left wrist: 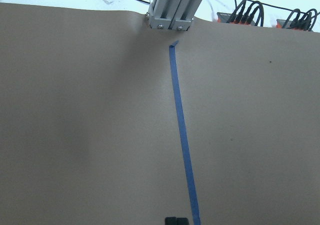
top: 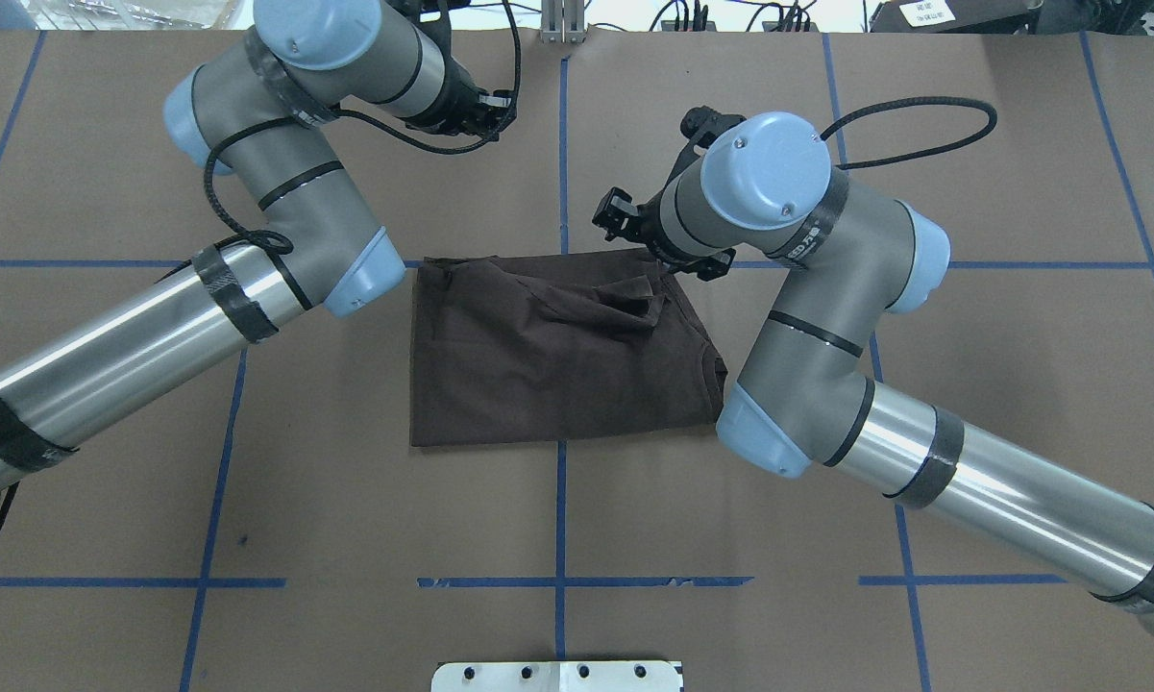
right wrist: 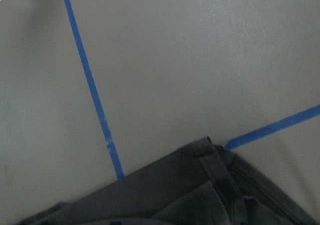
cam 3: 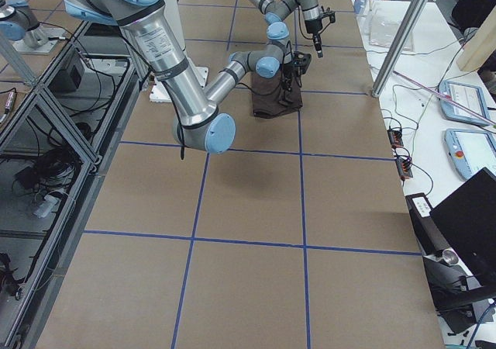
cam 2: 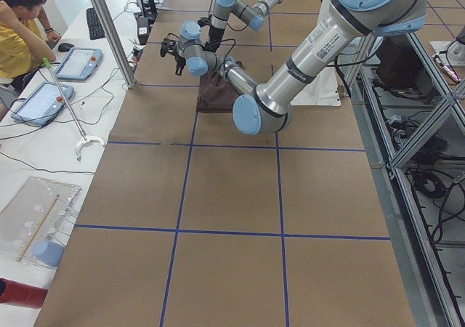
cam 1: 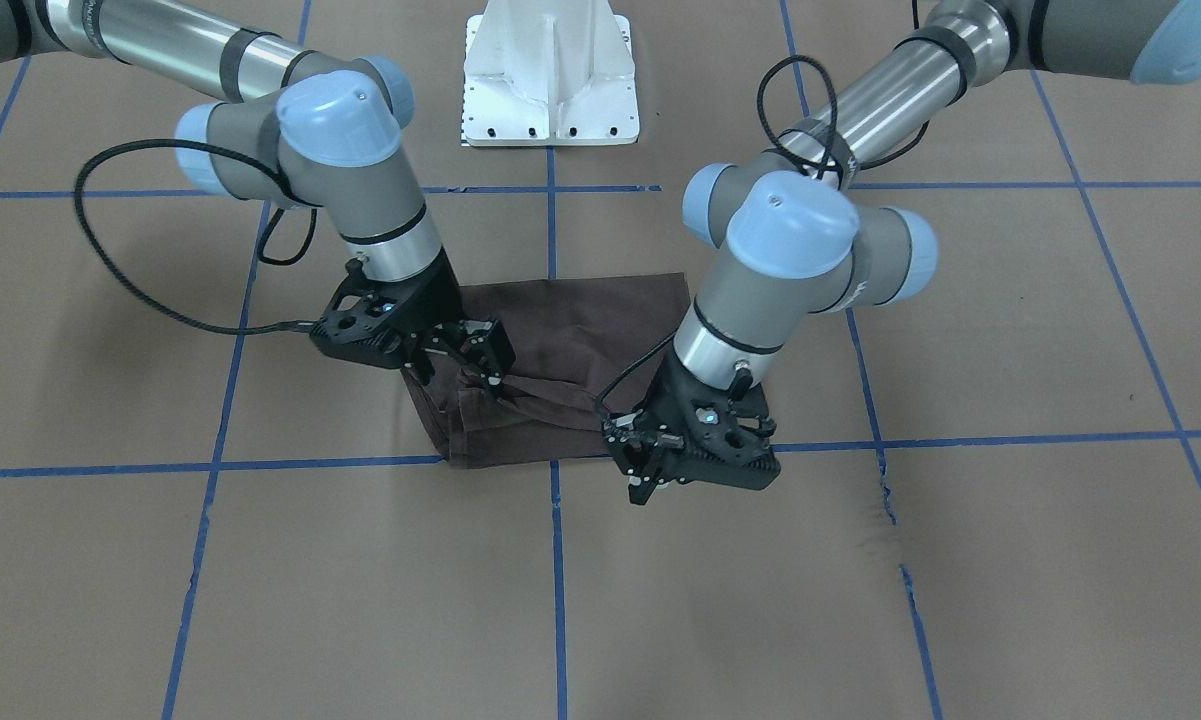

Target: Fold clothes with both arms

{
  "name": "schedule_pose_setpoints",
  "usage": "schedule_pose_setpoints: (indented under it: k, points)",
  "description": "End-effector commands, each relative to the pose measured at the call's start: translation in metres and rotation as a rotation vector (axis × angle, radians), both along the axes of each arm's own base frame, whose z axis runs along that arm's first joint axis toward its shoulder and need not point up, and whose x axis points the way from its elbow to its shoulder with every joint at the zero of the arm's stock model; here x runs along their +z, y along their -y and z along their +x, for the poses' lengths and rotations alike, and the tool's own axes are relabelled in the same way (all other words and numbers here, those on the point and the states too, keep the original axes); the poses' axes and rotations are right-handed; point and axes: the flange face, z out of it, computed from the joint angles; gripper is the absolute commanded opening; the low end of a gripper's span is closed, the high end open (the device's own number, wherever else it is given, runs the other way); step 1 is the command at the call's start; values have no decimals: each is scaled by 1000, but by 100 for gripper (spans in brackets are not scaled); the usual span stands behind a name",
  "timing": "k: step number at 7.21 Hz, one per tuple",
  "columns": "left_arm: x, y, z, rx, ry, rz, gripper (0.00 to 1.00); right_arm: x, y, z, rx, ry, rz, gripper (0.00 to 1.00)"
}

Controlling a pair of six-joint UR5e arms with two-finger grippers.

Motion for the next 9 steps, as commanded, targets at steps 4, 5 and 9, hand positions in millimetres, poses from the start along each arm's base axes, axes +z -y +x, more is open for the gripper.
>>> schedule_pose_setpoints:
  k: [4, 5, 9]
  points:
    - [34, -23, -107, 7, -59, -8, 0, 30, -48, -71, -75, -84, -22, 0]
    - [33, -25, -109, 7, -63, -5, 0, 28, -21, -67, -36, -103, -17, 0]
    - [28, -29, -112, 7, -71, 4, 0, 5, 107, -76, 50, -130, -4, 0]
